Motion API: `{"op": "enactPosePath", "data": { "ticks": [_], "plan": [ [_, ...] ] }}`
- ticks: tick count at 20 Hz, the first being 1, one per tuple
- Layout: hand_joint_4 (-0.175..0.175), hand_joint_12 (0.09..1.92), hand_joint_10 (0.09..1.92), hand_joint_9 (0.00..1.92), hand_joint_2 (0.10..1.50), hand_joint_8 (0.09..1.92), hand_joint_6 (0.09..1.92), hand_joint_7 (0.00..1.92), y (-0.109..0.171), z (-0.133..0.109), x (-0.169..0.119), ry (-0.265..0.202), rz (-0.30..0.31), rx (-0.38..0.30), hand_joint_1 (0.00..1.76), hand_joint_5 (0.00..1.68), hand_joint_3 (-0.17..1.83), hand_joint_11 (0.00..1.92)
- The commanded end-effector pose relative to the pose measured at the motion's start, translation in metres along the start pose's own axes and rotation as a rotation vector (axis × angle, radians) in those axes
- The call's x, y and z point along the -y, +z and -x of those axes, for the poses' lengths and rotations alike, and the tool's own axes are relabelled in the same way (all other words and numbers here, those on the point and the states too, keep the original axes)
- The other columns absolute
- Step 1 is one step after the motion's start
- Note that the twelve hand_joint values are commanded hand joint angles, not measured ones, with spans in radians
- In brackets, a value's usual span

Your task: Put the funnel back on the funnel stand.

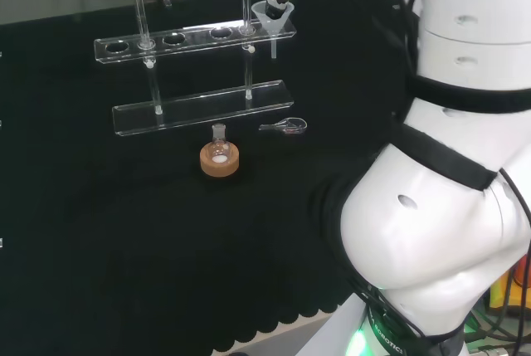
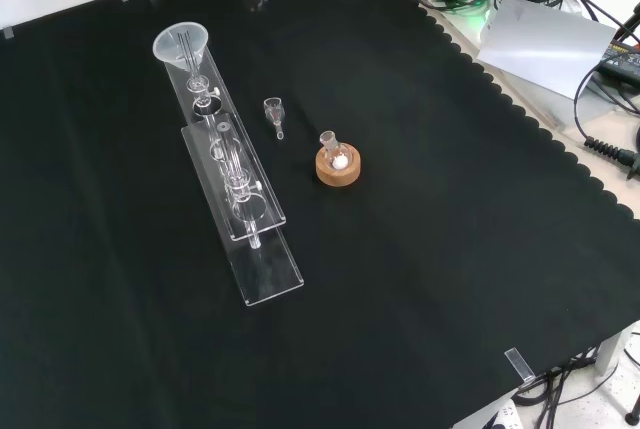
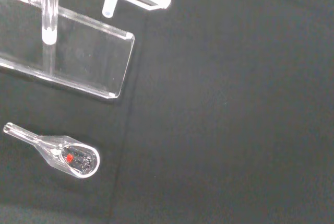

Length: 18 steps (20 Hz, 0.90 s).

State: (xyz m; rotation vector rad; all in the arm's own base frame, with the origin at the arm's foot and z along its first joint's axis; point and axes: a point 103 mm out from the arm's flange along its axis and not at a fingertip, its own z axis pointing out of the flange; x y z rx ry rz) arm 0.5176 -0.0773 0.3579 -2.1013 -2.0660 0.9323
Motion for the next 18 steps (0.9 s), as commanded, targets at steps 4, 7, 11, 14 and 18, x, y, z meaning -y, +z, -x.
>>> {"op": "enactPosePath", "data": {
  "ticks": [4,7,11,14,18],
  "plan": [
    [-0.028,1.37,0.71,0.07,0.70,0.09,0.09,0.00,-0.023,-0.003,0.079,0.055,0.128,-0.014,0.56,0.00,0.32,0.14],
    [-0.032,1.38,0.72,0.10,0.71,0.09,0.09,0.04,-0.023,-0.007,0.100,0.063,0.154,-0.015,0.55,0.01,0.32,0.14],
    [-0.035,1.38,0.73,0.14,0.72,0.09,0.09,0.11,-0.014,-0.014,0.127,0.064,0.168,-0.035,0.55,0.05,0.32,0.17],
    [-0.036,1.37,0.72,0.18,0.74,0.09,0.09,0.14,-0.005,-0.020,0.143,0.060,0.162,-0.062,0.54,0.07,0.32,0.19],
    [-0.037,1.37,0.72,0.20,0.76,0.10,0.09,0.16,0.014,-0.025,0.161,0.046,0.169,-0.117,0.53,0.09,0.33,0.20]
  ]
}}
